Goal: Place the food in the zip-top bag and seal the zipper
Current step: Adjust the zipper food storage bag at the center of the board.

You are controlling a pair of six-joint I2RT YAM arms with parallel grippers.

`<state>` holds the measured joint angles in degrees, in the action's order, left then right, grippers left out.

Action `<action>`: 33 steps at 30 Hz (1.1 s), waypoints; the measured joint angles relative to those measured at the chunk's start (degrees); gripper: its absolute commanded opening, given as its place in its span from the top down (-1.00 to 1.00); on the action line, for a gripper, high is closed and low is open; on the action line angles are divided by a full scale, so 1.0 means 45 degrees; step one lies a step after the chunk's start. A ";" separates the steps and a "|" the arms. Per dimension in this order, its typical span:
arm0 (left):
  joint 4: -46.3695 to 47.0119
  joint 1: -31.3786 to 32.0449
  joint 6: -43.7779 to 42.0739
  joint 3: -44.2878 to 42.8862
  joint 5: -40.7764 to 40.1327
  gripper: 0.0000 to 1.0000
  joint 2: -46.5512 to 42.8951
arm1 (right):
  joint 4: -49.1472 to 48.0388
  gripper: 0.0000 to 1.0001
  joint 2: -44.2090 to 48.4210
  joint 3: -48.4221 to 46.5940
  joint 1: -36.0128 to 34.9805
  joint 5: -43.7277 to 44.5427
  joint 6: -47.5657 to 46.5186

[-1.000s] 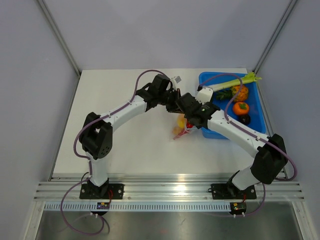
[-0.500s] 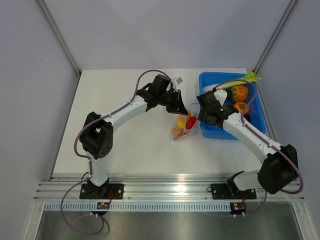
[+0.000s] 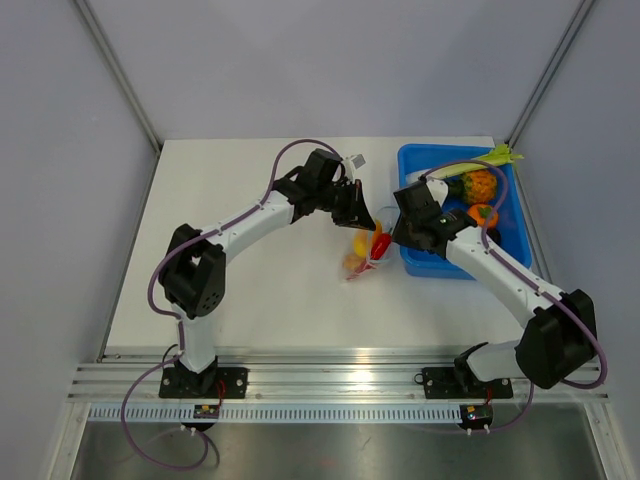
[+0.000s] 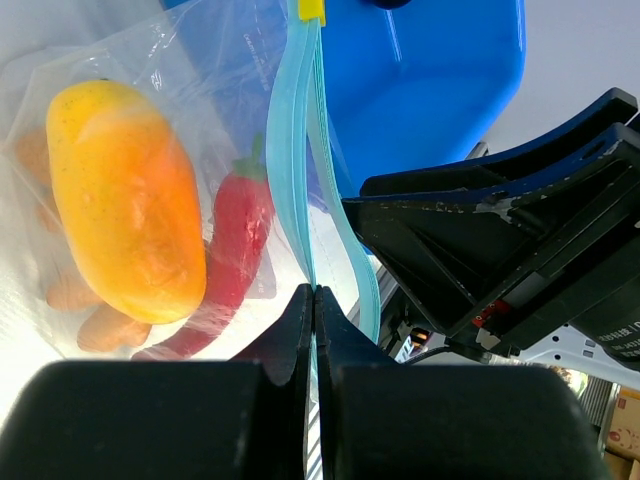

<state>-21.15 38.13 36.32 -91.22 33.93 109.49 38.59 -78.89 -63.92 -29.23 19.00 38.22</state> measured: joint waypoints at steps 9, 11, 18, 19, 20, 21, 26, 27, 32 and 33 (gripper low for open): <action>0.0010 0.0000 -0.0053 0.0121 0.0005 1.00 -0.0117 | -0.0617 0.04 0.0967 0.0165 0.0000 -0.0243 0.0296; 0.0010 0.0000 -0.0068 0.0126 0.0005 1.00 -0.0117 | -0.0656 0.06 0.0758 0.0170 0.0000 -0.0374 0.0311; 0.0010 -0.0005 -0.0141 0.0141 0.0010 1.00 -0.0126 | -0.0967 0.26 0.0214 0.0554 -0.0005 -0.0782 0.0423; 0.0005 -0.0010 -0.0180 0.0141 0.0015 1.00 -0.0131 | -0.0967 0.40 0.0209 0.0578 0.0000 -0.0797 0.0423; 0.0005 -0.0029 -0.0228 0.0141 0.0029 1.00 -0.0131 | -0.0967 0.48 0.0209 0.0597 0.0000 -0.0806 0.0379; -0.0005 -0.0063 -0.0296 0.0141 0.0058 1.00 -0.0131 | -0.0971 0.59 0.0209 0.0617 0.0000 -0.0811 0.0374; -0.0296 -0.0282 -0.0777 0.0141 0.0325 1.00 -0.0131 | -0.1078 1.00 0.0219 0.0641 0.0000 -0.0869 0.0296; -0.0413 -0.0345 -0.0865 0.0141 0.0345 1.00 -0.0131 | -0.1107 1.00 0.0228 0.0641 0.0000 -0.0947 0.0291; -0.1608 -0.0699 -0.1559 -0.0223 0.0092 0.49 -0.0131 | -0.1394 1.00 0.0243 0.0573 0.0000 -0.1593 0.0525; -0.2016 -0.0753 -0.1744 -0.0491 -0.0058 0.27 -0.0131 | -0.1486 1.00 0.0253 0.0539 0.0000 -0.1846 0.0709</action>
<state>-30.22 34.74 28.47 -93.43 33.67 108.90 31.90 -77.76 -61.49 -29.23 10.70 41.41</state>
